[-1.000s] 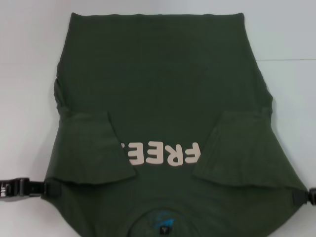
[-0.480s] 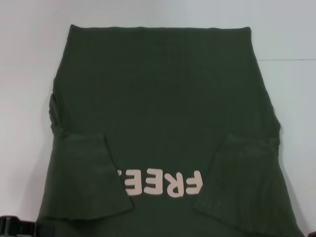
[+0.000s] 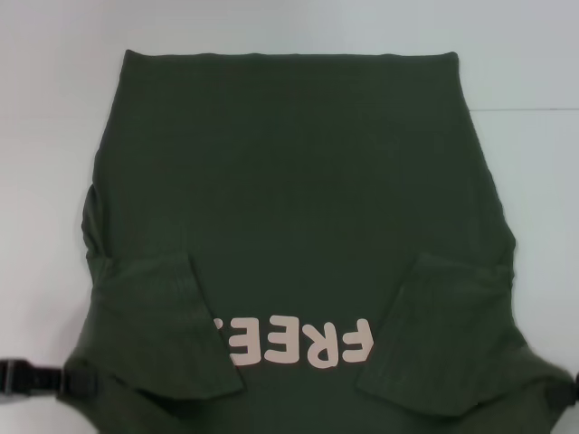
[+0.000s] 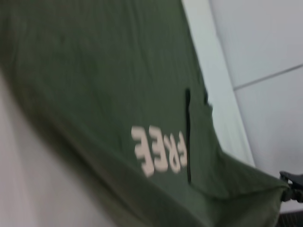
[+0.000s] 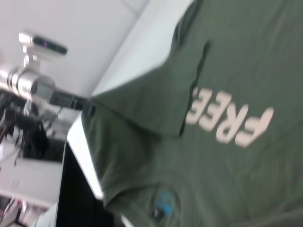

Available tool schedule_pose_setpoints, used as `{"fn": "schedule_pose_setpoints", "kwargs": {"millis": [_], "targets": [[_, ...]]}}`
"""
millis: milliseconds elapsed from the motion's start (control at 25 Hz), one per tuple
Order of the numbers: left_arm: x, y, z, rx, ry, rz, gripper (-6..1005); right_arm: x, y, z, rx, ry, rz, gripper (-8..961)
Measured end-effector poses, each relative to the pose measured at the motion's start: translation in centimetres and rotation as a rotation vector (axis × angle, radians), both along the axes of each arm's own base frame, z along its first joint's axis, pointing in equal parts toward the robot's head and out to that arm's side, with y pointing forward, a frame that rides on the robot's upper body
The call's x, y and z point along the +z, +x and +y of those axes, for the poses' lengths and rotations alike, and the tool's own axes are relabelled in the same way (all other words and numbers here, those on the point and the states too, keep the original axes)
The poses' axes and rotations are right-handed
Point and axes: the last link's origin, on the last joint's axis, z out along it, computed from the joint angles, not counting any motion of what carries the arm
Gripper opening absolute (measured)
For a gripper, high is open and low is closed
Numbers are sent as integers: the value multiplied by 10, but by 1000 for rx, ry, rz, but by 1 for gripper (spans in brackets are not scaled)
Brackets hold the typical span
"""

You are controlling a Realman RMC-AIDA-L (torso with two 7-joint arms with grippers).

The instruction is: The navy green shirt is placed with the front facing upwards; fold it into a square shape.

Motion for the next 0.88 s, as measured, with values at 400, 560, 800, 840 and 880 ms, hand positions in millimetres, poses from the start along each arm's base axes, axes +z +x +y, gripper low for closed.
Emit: {"fn": "schedule_pose_setpoints", "kwargs": {"millis": [400,560,800,840,880], "targets": [[13,1,38,24,283,-44,53,25,4,26,-87,267,67,44],[12,3,52,34,381,-69,53,26,5,41,-138,363,78,44],[6,4,72,45,521,-86,53,23,6,59,-207,489,116,43],[3,6,75,46,539,-91,53,22,6,62,-218,501,126,43],[-1,7,79,49,562,-97,53,20,5,66,-233,526,145,43]]}}
